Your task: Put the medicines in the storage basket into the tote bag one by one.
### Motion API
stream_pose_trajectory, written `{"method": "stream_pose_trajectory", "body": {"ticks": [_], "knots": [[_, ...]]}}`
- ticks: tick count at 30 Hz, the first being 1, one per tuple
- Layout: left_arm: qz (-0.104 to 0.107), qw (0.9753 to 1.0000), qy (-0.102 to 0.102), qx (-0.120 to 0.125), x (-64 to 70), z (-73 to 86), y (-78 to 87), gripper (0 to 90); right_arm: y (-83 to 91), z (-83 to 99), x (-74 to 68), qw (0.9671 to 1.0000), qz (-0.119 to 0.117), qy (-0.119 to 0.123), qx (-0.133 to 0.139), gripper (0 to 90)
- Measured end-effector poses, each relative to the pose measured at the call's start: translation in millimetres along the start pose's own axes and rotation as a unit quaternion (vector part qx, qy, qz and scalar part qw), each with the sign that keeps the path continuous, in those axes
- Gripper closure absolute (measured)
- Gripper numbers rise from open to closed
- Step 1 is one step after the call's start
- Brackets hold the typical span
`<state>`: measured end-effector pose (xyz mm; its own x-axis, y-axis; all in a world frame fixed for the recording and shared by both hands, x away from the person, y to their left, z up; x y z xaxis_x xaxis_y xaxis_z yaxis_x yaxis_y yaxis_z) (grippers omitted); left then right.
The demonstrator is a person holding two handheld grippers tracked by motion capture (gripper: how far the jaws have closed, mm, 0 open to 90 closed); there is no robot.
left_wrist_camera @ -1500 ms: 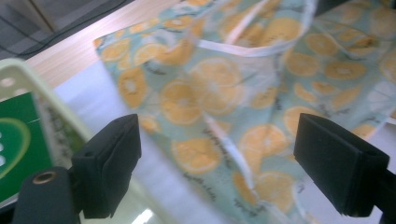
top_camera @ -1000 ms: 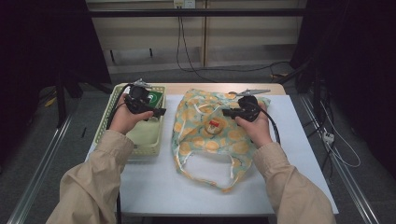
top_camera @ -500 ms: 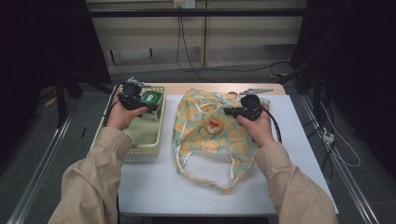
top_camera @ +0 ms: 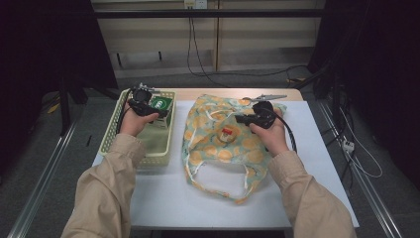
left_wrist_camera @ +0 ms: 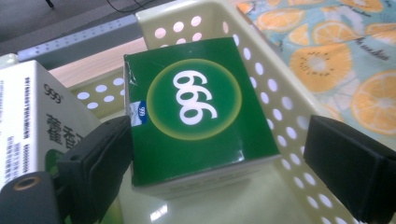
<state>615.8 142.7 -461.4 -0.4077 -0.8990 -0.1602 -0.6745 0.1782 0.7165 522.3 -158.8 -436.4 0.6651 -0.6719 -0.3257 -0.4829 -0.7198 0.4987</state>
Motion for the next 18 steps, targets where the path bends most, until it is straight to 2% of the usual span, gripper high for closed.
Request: {"method": "stream_pose_trajectory", "body": {"ticks": [2,5,9,12,13,14,16,18], "knots": [[-0.005,1.0,-0.004,0.003,-0.2,-0.2,-4.2,4.3,0.1,-0.2,0.5,1.0,0.0,0.0,0.001,89.2],[-0.013,0.9998,-0.01,0.006,1.3,-2.4,-7.5,4.7,0.3,0.4,1.3,1.0,0.0,0.0,0.0,89.2],[-0.014,0.9996,0.006,0.022,0.1,-8.3,-5.9,8.4,0.8,0.3,1.1,1.0,0.001,-0.001,0.0,89.2],[-0.022,0.9996,0.0,0.017,-4.3,-6.3,-6.5,7.8,1.0,-0.5,1.2,1.0,0.001,-0.001,0.001,89.2],[-0.02,0.9997,0.006,0.015,-4.6,-5.1,-7.6,7.3,1.0,-0.7,1.1,1.0,0.001,-0.001,0.002,89.2],[-0.027,0.9996,0.002,0.005,-6.8,-1.7,-9.7,7.2,0.8,-0.7,1.0,1.0,0.0,-0.001,0.002,89.1],[-0.02,0.9996,0.018,-0.001,-6.4,1.7,-14.3,4.6,0.2,-0.2,0.9,1.0,0.0,-0.003,0.003,89.1],[-0.018,0.9996,0.023,-0.006,-5.3,3.2,-17.1,4.4,-0.6,0.7,1.3,1.0,0.0,-0.003,0.001,89.1]]}}
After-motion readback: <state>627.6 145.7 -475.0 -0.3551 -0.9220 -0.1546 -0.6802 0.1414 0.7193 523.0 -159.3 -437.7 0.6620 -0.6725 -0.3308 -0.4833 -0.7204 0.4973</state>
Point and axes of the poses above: each handheld gripper's, and its own axes: y roughly backward along the jaws, z roughly out of its underside, x roughly to its right, the point moved 10 cm from there along -y, roughly forward along the jaws, and after that the axes turned 12 degrees about -z, right-handed, at the moved point
